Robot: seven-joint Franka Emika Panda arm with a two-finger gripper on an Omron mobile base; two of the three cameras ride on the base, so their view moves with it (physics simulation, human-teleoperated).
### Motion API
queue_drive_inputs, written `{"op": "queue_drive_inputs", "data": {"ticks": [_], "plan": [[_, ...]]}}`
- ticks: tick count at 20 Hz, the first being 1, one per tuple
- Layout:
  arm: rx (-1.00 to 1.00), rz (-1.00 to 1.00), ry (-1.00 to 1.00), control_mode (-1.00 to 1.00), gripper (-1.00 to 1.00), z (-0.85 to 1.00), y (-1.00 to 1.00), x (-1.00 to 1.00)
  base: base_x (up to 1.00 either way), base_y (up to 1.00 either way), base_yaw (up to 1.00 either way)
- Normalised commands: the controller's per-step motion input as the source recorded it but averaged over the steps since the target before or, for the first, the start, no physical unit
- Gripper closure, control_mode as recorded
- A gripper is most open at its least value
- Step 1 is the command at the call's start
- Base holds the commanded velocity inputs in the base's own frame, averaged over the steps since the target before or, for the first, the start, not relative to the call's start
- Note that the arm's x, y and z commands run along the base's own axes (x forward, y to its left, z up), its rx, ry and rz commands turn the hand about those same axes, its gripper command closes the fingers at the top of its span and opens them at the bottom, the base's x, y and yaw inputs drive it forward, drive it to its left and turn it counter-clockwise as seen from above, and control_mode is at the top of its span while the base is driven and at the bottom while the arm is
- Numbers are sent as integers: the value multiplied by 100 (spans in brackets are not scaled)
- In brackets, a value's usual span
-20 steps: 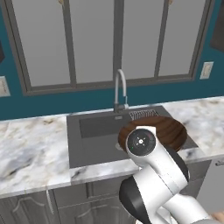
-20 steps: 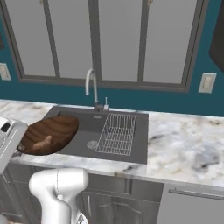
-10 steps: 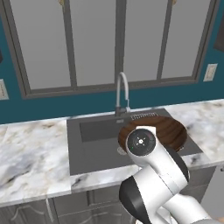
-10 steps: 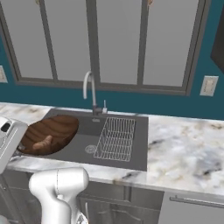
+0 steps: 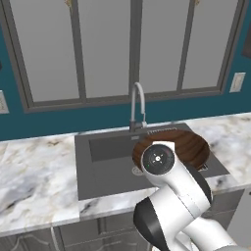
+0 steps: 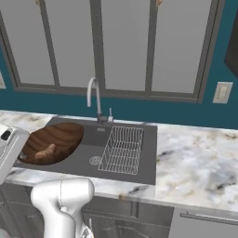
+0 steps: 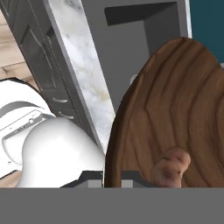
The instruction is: Pick the potato from the cabinet and place it in the bowl. Then pick the bowl and place it in the sink. Then turn on the sink facuet.
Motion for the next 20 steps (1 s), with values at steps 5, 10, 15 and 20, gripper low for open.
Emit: {"op": "queue_drive_inputs", "data": {"ticks": [5, 10, 15, 20], "plan": [[0, 0, 0, 100, 100, 0, 0, 0, 31, -17, 0], [0, 0, 0, 100, 100, 0, 0, 0, 23, -26, -2], [0, 0, 0, 100, 100, 0, 0, 0, 17, -19, -2], [2, 1, 1, -100, 100, -3, 5, -2, 0, 0, 0]]}}
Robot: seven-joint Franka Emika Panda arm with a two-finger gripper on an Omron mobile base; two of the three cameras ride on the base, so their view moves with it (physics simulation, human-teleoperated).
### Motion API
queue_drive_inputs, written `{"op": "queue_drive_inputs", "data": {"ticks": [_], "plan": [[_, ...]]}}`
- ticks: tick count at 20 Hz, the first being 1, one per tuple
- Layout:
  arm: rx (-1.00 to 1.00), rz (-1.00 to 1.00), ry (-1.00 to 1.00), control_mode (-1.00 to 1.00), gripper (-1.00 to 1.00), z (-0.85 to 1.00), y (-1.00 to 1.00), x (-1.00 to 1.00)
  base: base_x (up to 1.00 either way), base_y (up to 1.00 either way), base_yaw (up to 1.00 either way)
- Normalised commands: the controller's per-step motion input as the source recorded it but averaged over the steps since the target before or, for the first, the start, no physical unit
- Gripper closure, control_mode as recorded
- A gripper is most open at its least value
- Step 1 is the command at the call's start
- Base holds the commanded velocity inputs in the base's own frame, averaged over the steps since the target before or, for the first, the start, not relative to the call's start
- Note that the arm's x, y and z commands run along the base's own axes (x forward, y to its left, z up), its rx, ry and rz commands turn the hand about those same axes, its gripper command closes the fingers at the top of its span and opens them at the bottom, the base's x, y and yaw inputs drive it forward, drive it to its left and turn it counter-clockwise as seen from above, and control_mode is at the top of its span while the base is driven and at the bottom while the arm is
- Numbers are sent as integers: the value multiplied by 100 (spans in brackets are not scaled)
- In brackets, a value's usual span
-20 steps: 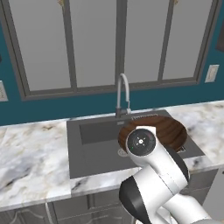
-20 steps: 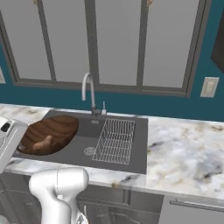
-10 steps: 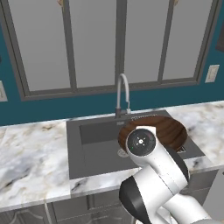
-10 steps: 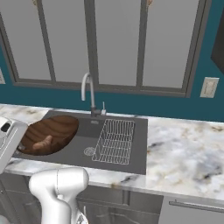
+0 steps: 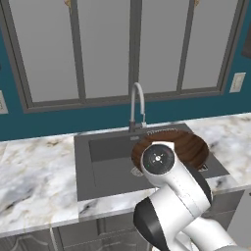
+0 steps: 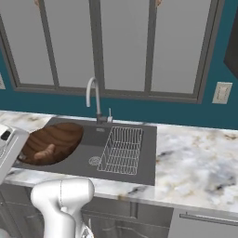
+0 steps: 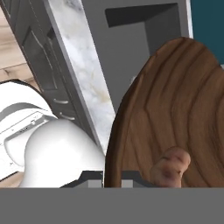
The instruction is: Pick the potato from the cabinet and place it in the bowl. Then pick the bowl and place it in the sink. Then turn on the sink facuet.
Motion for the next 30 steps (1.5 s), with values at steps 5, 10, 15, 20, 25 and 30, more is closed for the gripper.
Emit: {"op": "queue_drive_inputs", "data": {"ticks": [5, 10, 15, 20, 25, 30], "plan": [[17, -1, 10, -100, 100, -32, 44, 14, 0, 0, 0], [17, -11, 5, -100, 100, -31, 65, 73, 0, 0, 0], [11, -25, 2, -100, 100, -19, 50, 99, 0, 0, 0], [1, -34, 10, -100, 100, -25, 14, 100, 0, 0, 0], [0, -29, 14, -100, 100, -36, 4, 96, 0, 0, 0], [1, -16, 10, -100, 100, -39, 18, 76, 0, 0, 0]]}}
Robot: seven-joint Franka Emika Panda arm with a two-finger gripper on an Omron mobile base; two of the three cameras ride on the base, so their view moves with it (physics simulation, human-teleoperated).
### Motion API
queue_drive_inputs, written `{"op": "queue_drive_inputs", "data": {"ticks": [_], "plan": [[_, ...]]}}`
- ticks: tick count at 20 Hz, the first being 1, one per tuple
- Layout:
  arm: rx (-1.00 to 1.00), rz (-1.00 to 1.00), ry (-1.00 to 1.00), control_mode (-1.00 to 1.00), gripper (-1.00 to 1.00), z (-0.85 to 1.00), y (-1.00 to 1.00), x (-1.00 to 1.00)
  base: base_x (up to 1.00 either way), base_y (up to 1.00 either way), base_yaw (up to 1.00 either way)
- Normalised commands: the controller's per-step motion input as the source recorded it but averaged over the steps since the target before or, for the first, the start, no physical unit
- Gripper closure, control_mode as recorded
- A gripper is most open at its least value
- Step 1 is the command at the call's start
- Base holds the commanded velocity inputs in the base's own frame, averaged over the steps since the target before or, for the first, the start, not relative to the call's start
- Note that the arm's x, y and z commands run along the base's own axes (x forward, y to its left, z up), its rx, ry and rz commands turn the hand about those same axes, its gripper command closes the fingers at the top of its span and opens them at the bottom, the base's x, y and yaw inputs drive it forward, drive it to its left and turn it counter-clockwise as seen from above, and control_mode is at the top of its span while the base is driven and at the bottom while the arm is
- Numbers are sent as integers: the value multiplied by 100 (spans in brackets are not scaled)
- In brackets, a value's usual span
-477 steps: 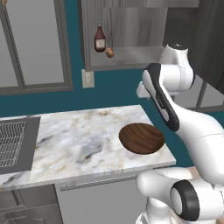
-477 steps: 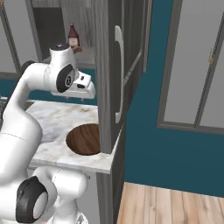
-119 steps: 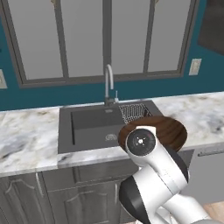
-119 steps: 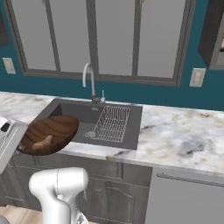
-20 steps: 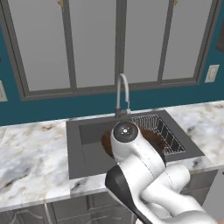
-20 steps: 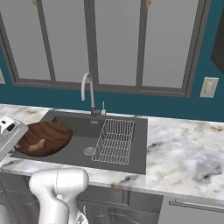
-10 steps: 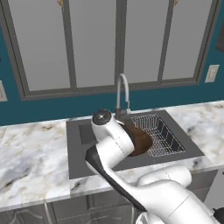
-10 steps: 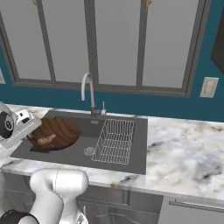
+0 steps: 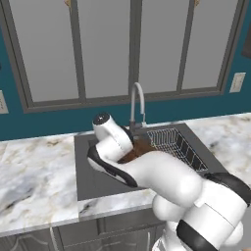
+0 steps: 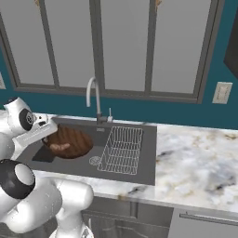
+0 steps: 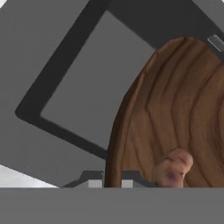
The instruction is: Pick the potato from the cabinet and place it in the bowl. Then pick the bowl and place it in the sink. Then turn on the sink facuet.
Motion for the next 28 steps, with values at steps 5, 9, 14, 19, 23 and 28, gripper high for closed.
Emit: {"op": "queue_drive_inputs", "data": {"ticks": [5, 9, 14, 19, 23, 28], "plan": [[2, -9, 6, -100, 100, -36, 16, 58, 0, 0, 0], [4, -6, 5, -100, 100, -36, 7, 50, 0, 0, 0], [9, -2, 1, -100, 100, -49, -10, 60, 0, 0, 0], [7, 0, 0, -100, 100, -57, -5, 52, 0, 0, 0], [6, 0, -2, -100, 100, -56, -3, 45, 0, 0, 0], [4, 0, -5, -100, 100, -52, 0, 40, 0, 0, 0]]}}
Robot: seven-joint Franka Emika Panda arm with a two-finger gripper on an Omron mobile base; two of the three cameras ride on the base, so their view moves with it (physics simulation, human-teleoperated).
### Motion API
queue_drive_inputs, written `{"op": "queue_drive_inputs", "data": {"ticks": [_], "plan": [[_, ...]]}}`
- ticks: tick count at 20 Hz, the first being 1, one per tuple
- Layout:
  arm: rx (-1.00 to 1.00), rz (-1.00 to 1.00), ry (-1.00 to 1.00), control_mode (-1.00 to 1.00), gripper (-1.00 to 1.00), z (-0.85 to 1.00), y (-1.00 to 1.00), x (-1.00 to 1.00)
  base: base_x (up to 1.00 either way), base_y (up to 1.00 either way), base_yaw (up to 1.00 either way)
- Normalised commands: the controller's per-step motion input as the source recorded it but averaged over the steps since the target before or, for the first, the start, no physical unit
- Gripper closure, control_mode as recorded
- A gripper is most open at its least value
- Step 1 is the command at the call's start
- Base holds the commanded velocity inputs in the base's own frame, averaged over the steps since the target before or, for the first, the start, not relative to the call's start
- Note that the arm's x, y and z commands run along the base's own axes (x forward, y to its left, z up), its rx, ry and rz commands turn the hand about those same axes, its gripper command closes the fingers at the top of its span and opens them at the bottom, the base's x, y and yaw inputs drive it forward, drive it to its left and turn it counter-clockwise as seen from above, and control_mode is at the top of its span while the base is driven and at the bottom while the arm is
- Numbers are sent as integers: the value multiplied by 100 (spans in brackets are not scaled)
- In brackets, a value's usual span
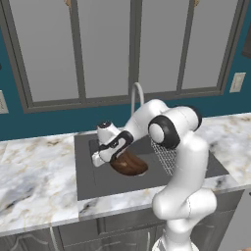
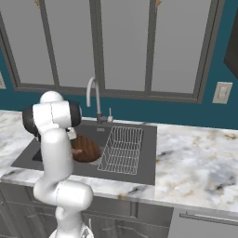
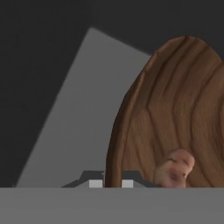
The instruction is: Pick the potato from the cabinet and place it in the bowl. Then pick the bowl and place it in the sink. Then turn on the sink facuet.
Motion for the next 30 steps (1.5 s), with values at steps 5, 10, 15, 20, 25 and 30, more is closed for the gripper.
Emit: {"op": "queue_drive_inputs", "data": {"ticks": [5, 10, 15, 20, 25, 30], "plan": [[1, -2, -6, -100, 100, -48, -3, 41, 0, 0, 0], [0, -4, -7, -100, 100, -47, -8, 33, 0, 0, 0], [0, -7, -4, -100, 100, -45, -14, 29, 0, 0, 0], [2, -7, -4, -100, 100, -31, -24, 8, 0, 0, 0], [4, -9, -9, -100, -100, 28, -6, -4, 0, 0, 0], [1, -11, -8, -100, -100, 88, 0, -2, 0, 0, 0]]}}
